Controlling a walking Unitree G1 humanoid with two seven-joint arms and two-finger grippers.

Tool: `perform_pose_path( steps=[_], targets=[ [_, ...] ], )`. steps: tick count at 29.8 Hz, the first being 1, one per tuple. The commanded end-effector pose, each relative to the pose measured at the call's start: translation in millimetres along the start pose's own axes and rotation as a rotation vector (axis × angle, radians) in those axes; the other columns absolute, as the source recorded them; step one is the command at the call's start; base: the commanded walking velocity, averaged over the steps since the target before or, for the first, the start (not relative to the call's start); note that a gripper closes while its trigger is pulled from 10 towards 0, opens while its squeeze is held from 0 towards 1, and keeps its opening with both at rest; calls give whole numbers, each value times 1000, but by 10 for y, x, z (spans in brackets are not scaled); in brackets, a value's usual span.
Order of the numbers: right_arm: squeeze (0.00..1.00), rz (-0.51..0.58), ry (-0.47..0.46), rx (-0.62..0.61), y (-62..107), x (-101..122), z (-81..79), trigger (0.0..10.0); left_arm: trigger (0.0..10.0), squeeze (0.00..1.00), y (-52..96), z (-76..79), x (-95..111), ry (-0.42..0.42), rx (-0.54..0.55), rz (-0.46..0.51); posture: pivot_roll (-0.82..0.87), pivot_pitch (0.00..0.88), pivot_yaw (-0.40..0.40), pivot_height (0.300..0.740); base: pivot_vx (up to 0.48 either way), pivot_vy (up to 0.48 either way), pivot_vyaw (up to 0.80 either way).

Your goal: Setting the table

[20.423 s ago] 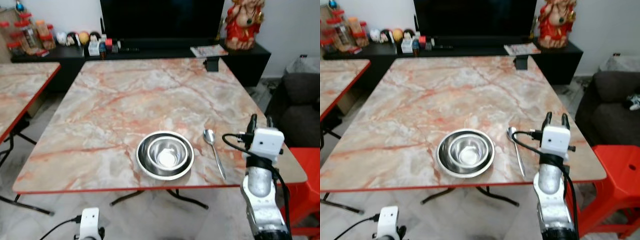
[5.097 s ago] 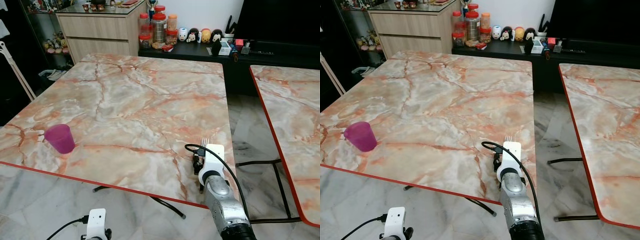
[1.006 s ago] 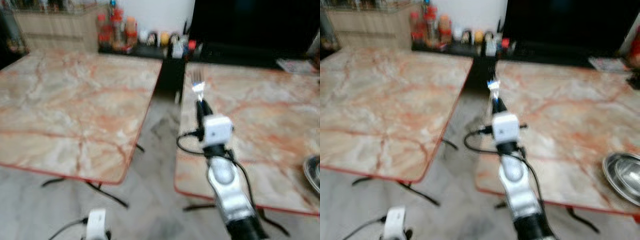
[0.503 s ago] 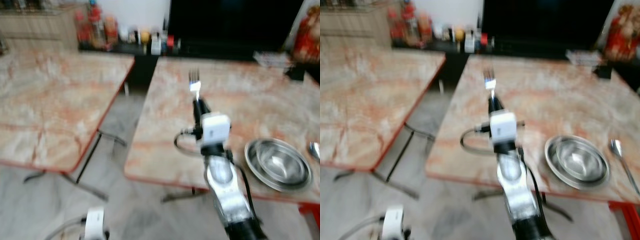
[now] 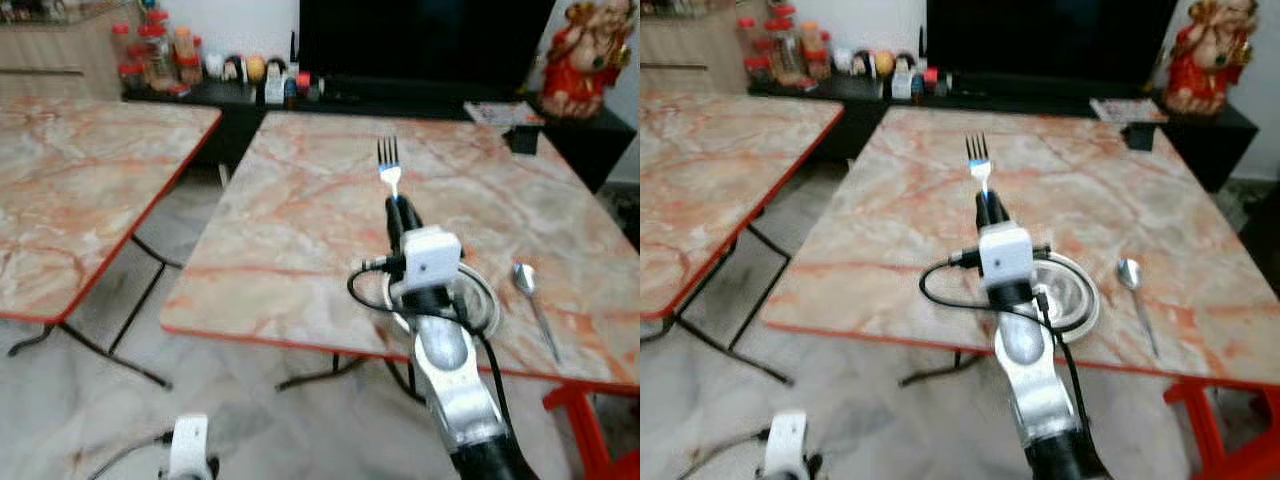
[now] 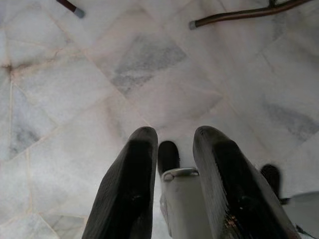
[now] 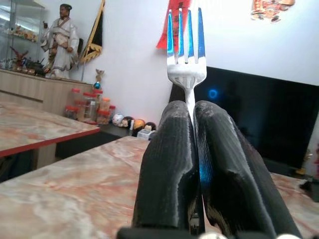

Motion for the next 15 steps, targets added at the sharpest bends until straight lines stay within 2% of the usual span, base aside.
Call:
perform_pose_path(
  steps=[1, 15],
  targets=[
    [0, 3, 12, -19, 6, 14, 76, 10000, 10000, 0, -2, 92, -23, 0, -23, -6, -95, 0, 5, 740, 0, -371, 0],
    [0, -24, 26, -46, 82, -37, 129, 10000, 10000, 0, -1, 98, -26, -13, -32, -8, -100, 0, 9, 740, 0, -375, 0]
  ],
)
Point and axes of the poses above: a point about 5 cm out from each wrist's last joint towards the gripper, its own y axis pointing back from the gripper into the wrist, its own x axis along the axis of the wrist's last joint, z = x × y, the point moved 2 cm from there along -y, pointing out of the wrist towards the gripper, and after that the axes turned 4 degrees about y, right-handed, at the moved point
